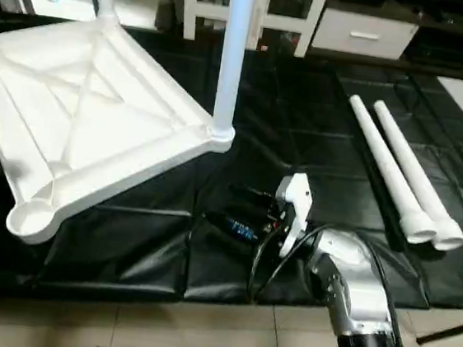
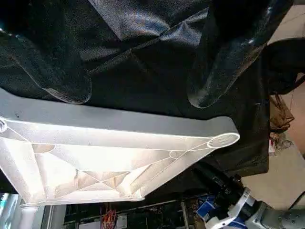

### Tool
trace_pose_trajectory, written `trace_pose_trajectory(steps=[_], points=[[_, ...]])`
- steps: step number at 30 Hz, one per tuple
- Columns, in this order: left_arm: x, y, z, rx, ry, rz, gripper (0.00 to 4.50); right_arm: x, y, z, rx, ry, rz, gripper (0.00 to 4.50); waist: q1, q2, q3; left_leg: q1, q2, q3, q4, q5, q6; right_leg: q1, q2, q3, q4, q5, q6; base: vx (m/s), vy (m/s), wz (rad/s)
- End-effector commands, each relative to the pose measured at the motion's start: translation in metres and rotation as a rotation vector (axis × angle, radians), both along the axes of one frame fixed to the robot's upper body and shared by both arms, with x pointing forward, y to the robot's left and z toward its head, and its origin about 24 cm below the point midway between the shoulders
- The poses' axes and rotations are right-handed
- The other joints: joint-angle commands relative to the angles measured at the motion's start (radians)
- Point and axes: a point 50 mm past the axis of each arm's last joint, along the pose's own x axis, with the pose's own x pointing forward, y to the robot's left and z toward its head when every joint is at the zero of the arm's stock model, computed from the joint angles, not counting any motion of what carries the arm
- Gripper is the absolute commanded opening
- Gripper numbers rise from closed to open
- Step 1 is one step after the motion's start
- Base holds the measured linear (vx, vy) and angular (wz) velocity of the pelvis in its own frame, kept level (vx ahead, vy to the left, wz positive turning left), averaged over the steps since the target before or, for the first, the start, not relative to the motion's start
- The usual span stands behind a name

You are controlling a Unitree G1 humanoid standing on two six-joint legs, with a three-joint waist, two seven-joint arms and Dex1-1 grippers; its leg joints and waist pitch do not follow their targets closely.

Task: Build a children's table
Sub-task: Rotate table base

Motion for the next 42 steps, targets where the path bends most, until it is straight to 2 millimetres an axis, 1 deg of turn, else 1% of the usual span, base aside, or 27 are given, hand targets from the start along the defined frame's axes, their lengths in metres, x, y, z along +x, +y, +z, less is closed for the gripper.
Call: trace_pose_trajectory(steps=[1,5,9,11,12,14,15,16,18,19,20,22,23,25,26,27,28,29,30,31,32,34,36,37,39,40,42], points=[[0.002,-0.004,-0.003,-0.026,0.003,-0.019,1.97,0.0,-0.002,0.004,-0.014,-0.016,0.006,3.52,0.0,0.021,-0.066,0.033,0.015,-0.003,-0.08,-0.163,0.038,0.046,-0.031,0.022,-0.045,-0.12,-0.237,0.0,0.0,0.0],[0.004,-0.015,-0.013,-0.065,0.038,-0.065,1.97,0.001,-0.003,0.005,-0.016,-0.018,0.004,3.52,0.003,0.021,-0.069,0.033,0.015,-0.002,-0.078,-0.142,0.044,0.048,-0.031,0.021,-0.041,-0.083,-0.25,0.0,0.0,0.0],[0.004,-0.025,-0.02,-0.091,0.061,-0.118,1.97,0.001,-0.003,0.005,-0.017,-0.02,0.001,3.52,0.005,0.018,-0.069,0.032,0.015,-0.002,-0.077,-0.14,0.049,0.05,-0.032,0.021,-0.042,-0.083,-0.253,0.0,0.0,0.0],[0.001,-0.047,-0.029,-0.152,0.107,-0.24,1.97,0.002,-0.005,0.005,-0.019,-0.023,-0.003,3.52,0.008,0.022,-0.07,0.033,0.018,-0.003,-0.078,-0.141,0.045,0.05,-0.034,0.021,-0.041,-0.083,-0.257,0.0,0.0,0.0],[0.001,-0.049,-0.03,-0.158,0.11,-0.248,1.97,0.002,-0.005,0.005,-0.019,-0.024,-0.003,3.52,0.009,0.02,-0.068,0.033,0.019,-0.002,-0.08,-0.144,0.043,0.049,-0.032,0.021,-0.043,-0.09,-0.258,0.0,0.0,0.0],[0.0,-0.059,-0.032,-0.177,0.121,-0.295,1.97,0.002,-0.005,0.006,-0.02,-0.025,-0.005,3.52,0.014,0.021,-0.07,0.036,0.018,0.001,-0.078,-0.141,0.044,0.047,-0.031,0.021,-0.041,-0.08,-0.26,0.0,0.0,0.0],[-0.001,-0.068,-0.034,-0.194,0.123,-0.336,1.97,0.002,-0.005,0.006,-0.02,-0.027,-0.007,3.52,0.015,0.022,-0.072,0.034,0.017,-0.001,-0.078,-0.137,0.042,0.05,-0.031,0.02,-0.039,-0.071,-0.26,0.0,0.0,0.0],[-0.001,-0.077,-0.035,-0.214,0.123,-0.375,1.97,0.002,-0.005,0.006,-0.021,-0.028,-0.009,3.52,0.015,0.019,-0.073,0.033,0.017,0.0,-0.077,-0.138,0.043,0.051,-0.031,0.02,-0.039,-0.068,-0.259,0.0,0.0,0.0],[-0.001,-0.082,-0.036,-0.222,0.121,-0.389,1.97,0.003,-0.005,0.006,-0.021,-0.029,-0.01,3.52,0.015,0.017,-0.071,0.032,0.015,0.0,-0.076,-0.145,0.045,0.051,-0.031,0.021,-0.041,-0.083,-0.256,0.0,0.0,0.0],[0.0,-0.089,-0.036,-0.232,0.117,-0.408,1.97,0.003,-0.005,0.006,-0.021,-0.03,-0.011,3.52,0.016,0.019,-0.073,0.032,0.016,-0.001,-0.076,-0.148,0.043,0.053,-0.032,0.021,-0.04,-0.09,-0.255,0.0,0.0,0.0],[0.001,-0.104,-0.035,-0.252,0.107,-0.447,1.97,0.003,-0.005,0.006,-0.021,-0.032,-0.013,3.52,0.014,0.018,-0.072,0.031,0.016,-0.001,-0.076,-0.156,0.038,0.053,-0.032,0.022,-0.042,-0.104,-0.252,0.0,0.0,0.0],[0.008,-0.128,-0.034,-0.277,0.058,-0.487,1.97,0.004,-0.005,0.006,-0.019,-0.037,-0.023,3.52,0.018,0.02,-0.072,0.035,0.018,0.0,-0.074,-0.164,0.032,0.049,-0.032,0.022,-0.046,-0.122,-0.252,0.0,0.0,0.0],[0.011,-0.133,-0.033,-0.286,0.044,-0.489,1.97,0.004,-0.005,0.006,-0.018,-0.038,-0.025,3.52,0.019,0.02,-0.072,0.037,0.018,0.002,-0.074,-0.17,0.032,0.047,-0.031,0.022,-0.048,-0.127,-0.252,0.0,0.0,0.0],[0.014,-0.143,-0.033,-0.304,0.031,-0.503,1.97,0.004,-0.005,0.006,-0.017,-0.04,-0.031,3.52,0.019,0.018,-0.075,0.027,0.015,-0.002,-0.073,-0.165,0.027,0.055,-0.03,0.021,-0.044,-0.128,-0.243,0.0,0.0,0.0],[0.014,-0.149,-0.033,-0.315,0.031,-0.517,1.97,0.004,-0.005,0.006,-0.016,-0.041,-0.035,3.52,0.02,0.026,-0.076,0.028,0.013,-0.004,-0.072,-0.164,0.026,0.055,-0.031,0.021,-0.043,-0.127,-0.241,0.0,0.0,0.0],[0.014,-0.153,-0.033,-0.321,0.033,-0.527,1.97,0.004,-0.006,0.006,-0.016,-0.041,-0.037,3.52,0.015,0.02,-0.075,0.023,0.012,-0.005,-0.072,-0.174,0.026,0.056,-0.029,0.02,-0.045,-0.141,-0.235,0.0,0.0,0.0],[0.014,-0.158,-0.033,-0.328,0.035,-0.542,1.97,0.004,-0.006,0.006,-0.016,-0.041,-0.04,3.52,0.015,0.027,-0.075,0.026,0.012,-0.006,-0.071,-0.19,0.022,0.054,-0.03,0.021,-0.047,-0.163,-0.23,0.0,0.0,0.0],[0.014,-0.162,-0.034,-0.332,0.04,-0.555,1.97,0.003,-0.007,0.006,-0.016,-0.042,-0.045,3.52,0.013,0.023,-0.075,0.026,0.012,-0.005,-0.071,-0.198,0.021,0.054,-0.029,0.021,-0.05,-0.171,-0.228,0.0,0.0,0.0],[0.013,-0.164,-0.034,-0.334,0.044,-0.562,1.97,0.003,-0.007,0.005,-0.016,-0.042,-0.048,3.52,0.012,0.028,-0.075,0.023,0.011,-0.008,-0.072,-0.204,0.017,0.057,-0.029,0.02,-0.049,-0.183,-0.225,0.0,0.0,0.0],[0.012,-0.166,-0.035,-0.333,0.048,-0.567,1.97,0.003,-0.008,0.005,-0.015,-0.043,-0.057,3.52,0.012,0.024,-0.075,0.024,0.011,-0.007,-0.071,-0.213,0.016,0.055,-0.028,0.02,-0.052,-0.195,-0.222,0.0,0.0,0.0],[0.012,-0.166,-0.035,-0.332,0.049,-0.567,1.97,0.003,-0.008,0.005,-0.014,-0.043,-0.061,3.52,0.012,0.029,-0.075,0.026,0.011,-0.007,-0.071,-0.217,0.014,0.054,-0.027,0.02,-0.053,-0.197,-0.221,0.0,0.0,0.0],[0.008,-0.162,-0.028,-0.322,0.037,-0.565,1.97,0.004,-0.015,0.008,-0.007,-0.049,-0.12,3.52,0.013,0.038,-0.078,0.026,0.011,-0.01,-0.071,-0.215,0.009,0.056,-0.027,0.019,-0.051,-0.188,-0.224,0.0,0.0,0.0],[0.006,-0.161,-0.022,-0.35,0.017,-0.561,1.97,0.005,-0.018,0.01,0.005,-0.051,-0.152,3.52,0.012,0.034,-0.078,0.025,0.01,-0.008,-0.071,-0.212,0.008,0.056,-0.024,0.019,-0.049,-0.175,-0.231,0.0,0.0,0.0],[0.004,-0.161,-0.005,-0.441,-0.043,-0.555,1.97,0.009,-0.025,0.014,0.002,-0.05,-0.231,3.52,0.014,0.04,-0.08,0.026,0.01,-0.009,-0.07,-0.21,0.008,0.057,-0.024,0.018,-0.047,-0.173,-0.234,0.0,0.0,0.0],[0.005,-0.166,0.017,-0.573,-0.167,-0.528,1.97,0.017,-0.033,0.02,0.001,-0.055,-0.357,3.52,0.015,0.041,-0.083,0.027,0.008,-0.007,-0.068,-0.193,0.001,0.059,-0.023,0.017,-0.044,-0.145,-0.25,0.0,0.0,0.0],[0.011,-0.168,0.028,-0.634,-0.264,-0.455,1.97,0.022,-0.038,0.026,0.026,-0.058,-0.442,3.52,0.015,0.041,-0.083,0.026,0.008,-0.006,-0.067,-0.183,-0.003,0.059,-0.021,0.016,-0.044,-0.128,-0.26,0.0,0.0,0.0],[0.022,-0.168,0.035,-0.675,-0.393,-0.288,1.97,0.023,-0.042,0.037,0.07,-0.077,-0.5,3.52,0.017,0.045,-0.084,0.029,0.008,-0.002,-0.063,-0.2,-0.001,0.057,-0.017,0.015,-0.047,-0.127,-0.262,0.0,0.0,0.0]])
